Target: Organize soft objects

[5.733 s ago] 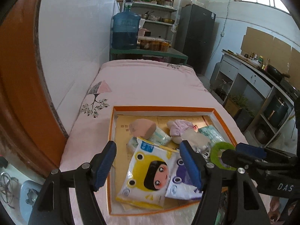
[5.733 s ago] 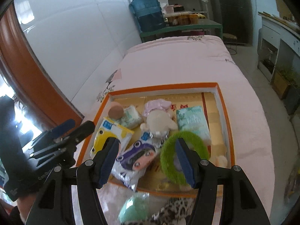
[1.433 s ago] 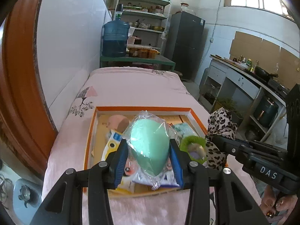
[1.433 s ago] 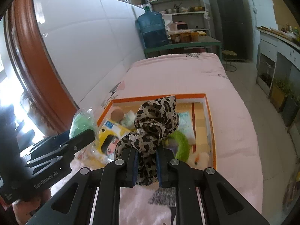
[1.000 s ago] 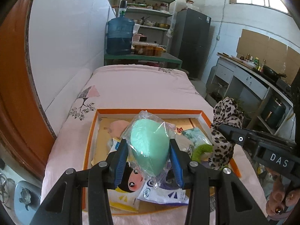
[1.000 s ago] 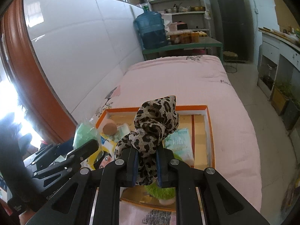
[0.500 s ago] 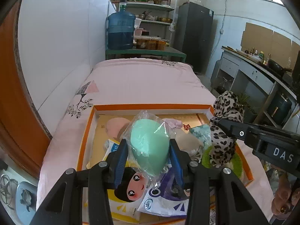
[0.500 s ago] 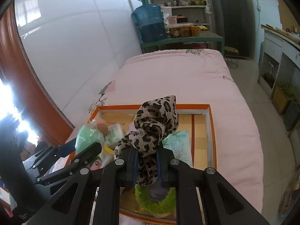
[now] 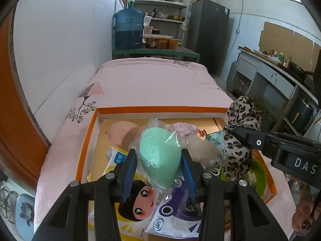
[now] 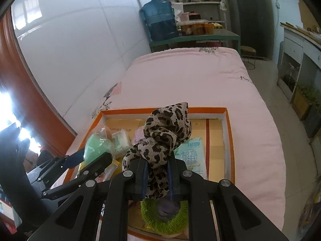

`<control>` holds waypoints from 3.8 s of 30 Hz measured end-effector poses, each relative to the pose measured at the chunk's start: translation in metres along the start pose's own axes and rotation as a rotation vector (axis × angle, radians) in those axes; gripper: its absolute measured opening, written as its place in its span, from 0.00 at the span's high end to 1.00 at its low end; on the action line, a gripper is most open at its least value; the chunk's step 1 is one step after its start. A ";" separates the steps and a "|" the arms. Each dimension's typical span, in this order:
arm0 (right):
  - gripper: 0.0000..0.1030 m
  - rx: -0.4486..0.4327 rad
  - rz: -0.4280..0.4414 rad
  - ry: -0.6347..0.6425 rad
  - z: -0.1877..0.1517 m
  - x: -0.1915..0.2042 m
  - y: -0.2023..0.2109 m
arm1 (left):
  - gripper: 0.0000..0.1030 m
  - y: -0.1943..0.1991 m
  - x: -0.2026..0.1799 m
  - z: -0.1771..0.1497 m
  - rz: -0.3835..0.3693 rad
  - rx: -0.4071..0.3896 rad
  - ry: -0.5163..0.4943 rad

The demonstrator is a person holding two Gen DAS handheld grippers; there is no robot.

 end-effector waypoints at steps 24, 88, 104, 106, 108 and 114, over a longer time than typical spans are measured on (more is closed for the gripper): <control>0.45 0.059 0.013 -0.075 -0.013 -0.018 -0.030 | 0.41 -0.016 -0.009 -0.016 -0.017 0.017 -0.023; 0.44 -0.236 -0.185 0.087 -0.140 0.148 0.160 | 0.27 0.223 0.065 -0.096 0.135 -0.246 0.117; 0.44 -0.229 -0.234 0.040 -0.184 0.172 0.195 | 0.27 0.273 0.063 -0.115 0.155 -0.227 0.089; 0.44 -0.235 -0.237 0.043 -0.183 0.175 0.197 | 0.27 0.277 0.062 -0.118 0.153 -0.235 0.082; 0.44 -0.240 -0.235 0.042 -0.182 0.176 0.199 | 0.27 0.278 0.061 -0.118 0.144 -0.233 0.079; 0.44 -0.249 -0.238 0.056 -0.181 0.186 0.202 | 0.27 0.281 0.060 -0.120 0.142 -0.228 0.077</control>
Point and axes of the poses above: each gripper's, at about its wrist camera, not at the fingertips, and y roughly against the way its jaws point, x to its left, z to its top, the point moved 1 cm from there along -y, roughly the way its jaws point, and after that the axes turned 14 degrees about z, right-handed, at the moved point
